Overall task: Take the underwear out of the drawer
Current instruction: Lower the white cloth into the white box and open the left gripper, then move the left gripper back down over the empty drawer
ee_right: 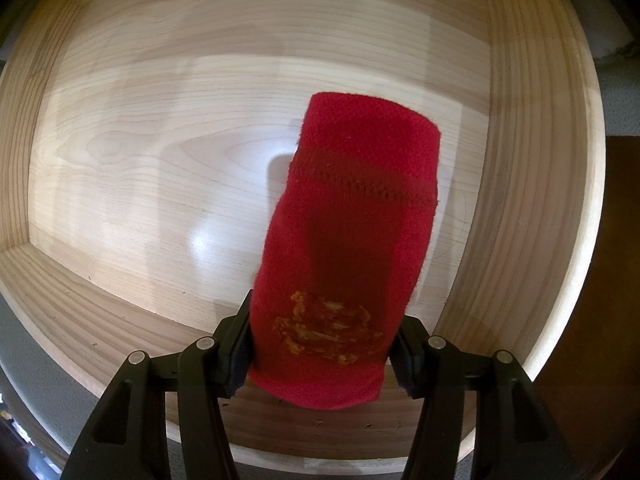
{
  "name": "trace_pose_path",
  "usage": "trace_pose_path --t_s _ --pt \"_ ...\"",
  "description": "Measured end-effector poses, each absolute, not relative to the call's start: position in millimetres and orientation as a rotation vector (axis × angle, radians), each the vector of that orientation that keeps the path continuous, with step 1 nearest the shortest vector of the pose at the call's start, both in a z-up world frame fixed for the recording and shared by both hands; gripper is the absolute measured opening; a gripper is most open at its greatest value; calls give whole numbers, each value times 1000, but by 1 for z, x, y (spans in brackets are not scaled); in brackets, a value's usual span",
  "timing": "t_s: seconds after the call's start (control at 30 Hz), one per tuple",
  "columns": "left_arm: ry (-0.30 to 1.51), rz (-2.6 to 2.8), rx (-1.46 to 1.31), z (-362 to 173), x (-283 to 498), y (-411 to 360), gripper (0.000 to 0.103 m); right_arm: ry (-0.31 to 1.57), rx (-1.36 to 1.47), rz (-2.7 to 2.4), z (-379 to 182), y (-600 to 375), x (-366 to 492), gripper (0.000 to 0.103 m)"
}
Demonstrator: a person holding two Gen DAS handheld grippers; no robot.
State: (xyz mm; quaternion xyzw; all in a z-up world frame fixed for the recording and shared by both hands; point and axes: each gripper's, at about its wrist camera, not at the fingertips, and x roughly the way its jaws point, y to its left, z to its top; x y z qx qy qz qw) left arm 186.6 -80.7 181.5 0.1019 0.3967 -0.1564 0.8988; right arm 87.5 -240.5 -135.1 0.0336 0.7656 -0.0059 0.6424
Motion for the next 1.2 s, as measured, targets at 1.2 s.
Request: trace_pose_path --t_s 1.2 --pt "853 -273 293 130 135 -43 79 1749 69 -14 -135 -237 90 56"
